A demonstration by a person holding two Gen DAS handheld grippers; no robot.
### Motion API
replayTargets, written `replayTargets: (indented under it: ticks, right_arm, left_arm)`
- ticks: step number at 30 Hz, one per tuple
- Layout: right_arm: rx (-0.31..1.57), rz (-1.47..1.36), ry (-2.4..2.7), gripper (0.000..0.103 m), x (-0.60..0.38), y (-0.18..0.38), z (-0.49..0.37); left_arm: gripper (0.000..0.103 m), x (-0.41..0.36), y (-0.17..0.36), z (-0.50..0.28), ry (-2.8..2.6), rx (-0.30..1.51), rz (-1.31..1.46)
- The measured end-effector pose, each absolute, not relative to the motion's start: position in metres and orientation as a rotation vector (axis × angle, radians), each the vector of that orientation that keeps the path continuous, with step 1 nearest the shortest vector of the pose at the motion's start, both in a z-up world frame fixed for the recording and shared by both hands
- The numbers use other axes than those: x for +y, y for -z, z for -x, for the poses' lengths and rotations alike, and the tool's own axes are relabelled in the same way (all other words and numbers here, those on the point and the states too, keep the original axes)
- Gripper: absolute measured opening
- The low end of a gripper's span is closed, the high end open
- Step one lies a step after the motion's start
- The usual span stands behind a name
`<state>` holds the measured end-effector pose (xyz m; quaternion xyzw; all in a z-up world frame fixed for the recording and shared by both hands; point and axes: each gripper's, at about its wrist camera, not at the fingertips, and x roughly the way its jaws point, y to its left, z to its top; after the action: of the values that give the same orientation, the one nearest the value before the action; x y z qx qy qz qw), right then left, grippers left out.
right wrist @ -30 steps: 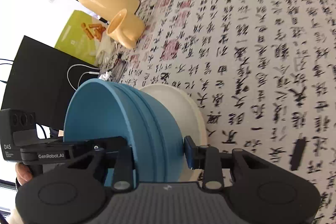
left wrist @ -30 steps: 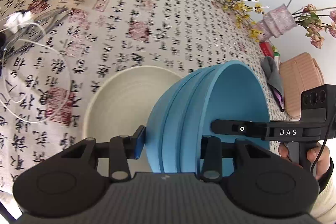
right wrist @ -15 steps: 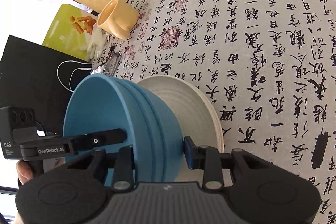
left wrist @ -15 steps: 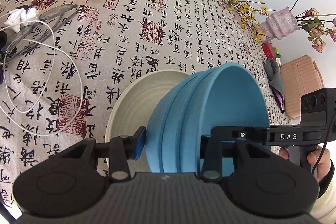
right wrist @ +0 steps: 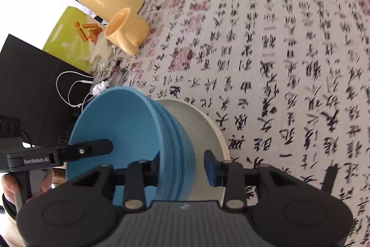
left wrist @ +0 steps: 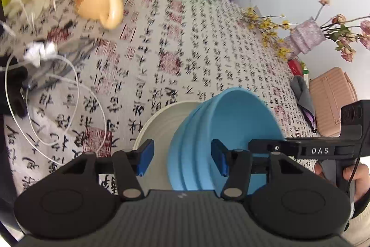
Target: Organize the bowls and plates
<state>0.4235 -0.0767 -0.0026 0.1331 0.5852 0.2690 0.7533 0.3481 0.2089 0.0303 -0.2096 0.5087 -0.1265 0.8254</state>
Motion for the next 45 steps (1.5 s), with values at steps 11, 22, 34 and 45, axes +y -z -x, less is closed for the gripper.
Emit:
replayTargets:
  ticks: [11, 22, 34, 45]
  right_arm:
    - [1.039, -0.127, -0.436, 0.066, -0.123, -0.077, -0.408]
    - [0.738, -0.050, -0.216, 0.077, -0.160, -0.074, -0.377]
    - [0.356, -0.041, -0.106, 0.084, -0.170, -0.069, -0.297]
    - [0.262, 0.030, -0.090, 0.089, -0.168, -0.051, -0.209]
  left_arm:
    - [0.091, 0.173, -0.087, -0.349, 0.106, 0.858, 0.210]
    - [0.099, 0.125, -0.081, -0.321, 0.013, 0.502, -0.004]
    - [0.103, 0.102, -0.076, -0.263, 0.018, 0.317, -0.016]
    - [0.103, 0.090, -0.067, -0.174, 0.051, 0.234, 0.035]
